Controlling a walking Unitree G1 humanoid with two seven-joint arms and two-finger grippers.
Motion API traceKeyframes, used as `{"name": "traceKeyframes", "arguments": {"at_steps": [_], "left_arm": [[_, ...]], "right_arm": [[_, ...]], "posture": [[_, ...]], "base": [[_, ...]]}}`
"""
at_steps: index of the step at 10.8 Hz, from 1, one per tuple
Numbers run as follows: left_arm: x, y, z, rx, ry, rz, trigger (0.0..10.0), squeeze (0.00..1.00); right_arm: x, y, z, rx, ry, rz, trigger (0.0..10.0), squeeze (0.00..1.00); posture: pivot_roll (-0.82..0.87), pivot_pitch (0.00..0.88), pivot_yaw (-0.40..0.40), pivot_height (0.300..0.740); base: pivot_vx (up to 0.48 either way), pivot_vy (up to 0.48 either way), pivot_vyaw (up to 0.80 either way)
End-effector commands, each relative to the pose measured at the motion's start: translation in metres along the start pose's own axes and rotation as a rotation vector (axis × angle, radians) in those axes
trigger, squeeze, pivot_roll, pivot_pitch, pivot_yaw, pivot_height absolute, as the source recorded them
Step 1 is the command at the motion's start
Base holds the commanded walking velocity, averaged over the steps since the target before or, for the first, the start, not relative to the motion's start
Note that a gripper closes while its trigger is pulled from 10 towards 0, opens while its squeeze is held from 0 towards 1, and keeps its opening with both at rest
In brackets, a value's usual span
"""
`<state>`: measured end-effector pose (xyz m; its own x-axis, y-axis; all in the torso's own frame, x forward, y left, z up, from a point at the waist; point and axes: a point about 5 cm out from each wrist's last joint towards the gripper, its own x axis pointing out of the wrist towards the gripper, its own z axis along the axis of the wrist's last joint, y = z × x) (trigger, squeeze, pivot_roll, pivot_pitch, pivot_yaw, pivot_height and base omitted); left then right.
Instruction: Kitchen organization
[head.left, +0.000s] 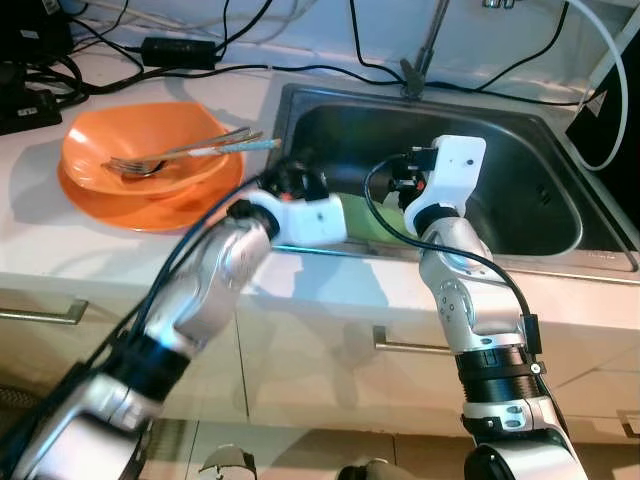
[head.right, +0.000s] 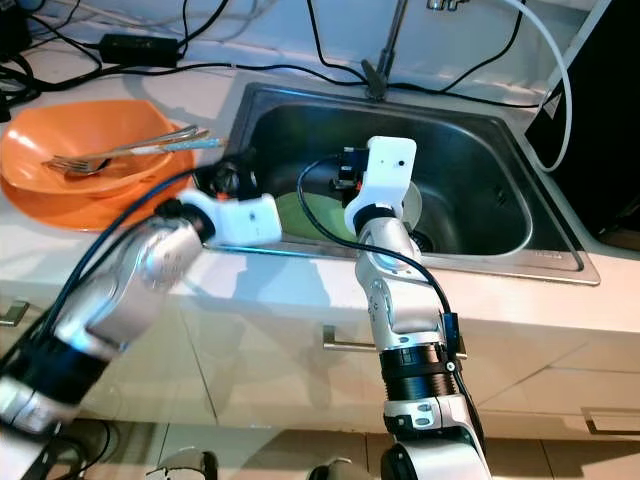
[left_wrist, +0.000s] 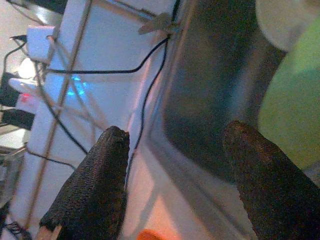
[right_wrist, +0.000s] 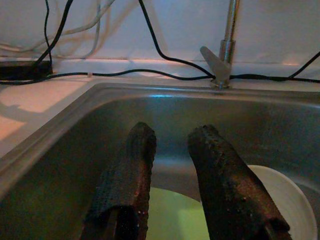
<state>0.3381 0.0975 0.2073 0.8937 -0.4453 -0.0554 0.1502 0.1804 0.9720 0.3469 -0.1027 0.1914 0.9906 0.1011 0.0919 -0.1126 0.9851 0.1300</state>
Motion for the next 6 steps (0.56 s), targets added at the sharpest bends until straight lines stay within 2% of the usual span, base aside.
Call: {"name": "traceKeyframes", "arguments": {"at_steps": [1,4,5,6], "left_arm": [[0.0044,0.0080,0.0012,0.017,0.008,0.032,10.0,0.00],[0.0133,0.0121,-0.0024,0.041,0.035,0.054,10.0,0.00],[0.0137,0.0119,-0.0023,0.035,0.039,0.056,10.0,1.00],[0.0132,0.0129,-0.0038,0.040,0.050,0.068,10.0,1.00]], "right_arm": [[0.0015,-0.0044,0.0027,-0.003,-0.009,-0.017,10.0,0.00],[0.0016,-0.0050,0.0030,-0.004,-0.010,-0.020,10.0,0.00],[0.0015,-0.0052,0.0031,-0.004,-0.011,-0.021,10.0,0.00],[0.0015,-0.0055,0.0032,-0.004,-0.010,-0.021,10.0,0.00]], "posture": [[0.01,0.073,-0.127,0.719],[0.01,0.072,-0.126,0.719],[0.01,0.072,-0.126,0.719],[0.01,0.072,-0.127,0.719]], "base": [[0.000,0.000,0.00],[0.000,0.000,0.00],[0.000,0.000,0.00],[0.000,0.000,0.00]]}}
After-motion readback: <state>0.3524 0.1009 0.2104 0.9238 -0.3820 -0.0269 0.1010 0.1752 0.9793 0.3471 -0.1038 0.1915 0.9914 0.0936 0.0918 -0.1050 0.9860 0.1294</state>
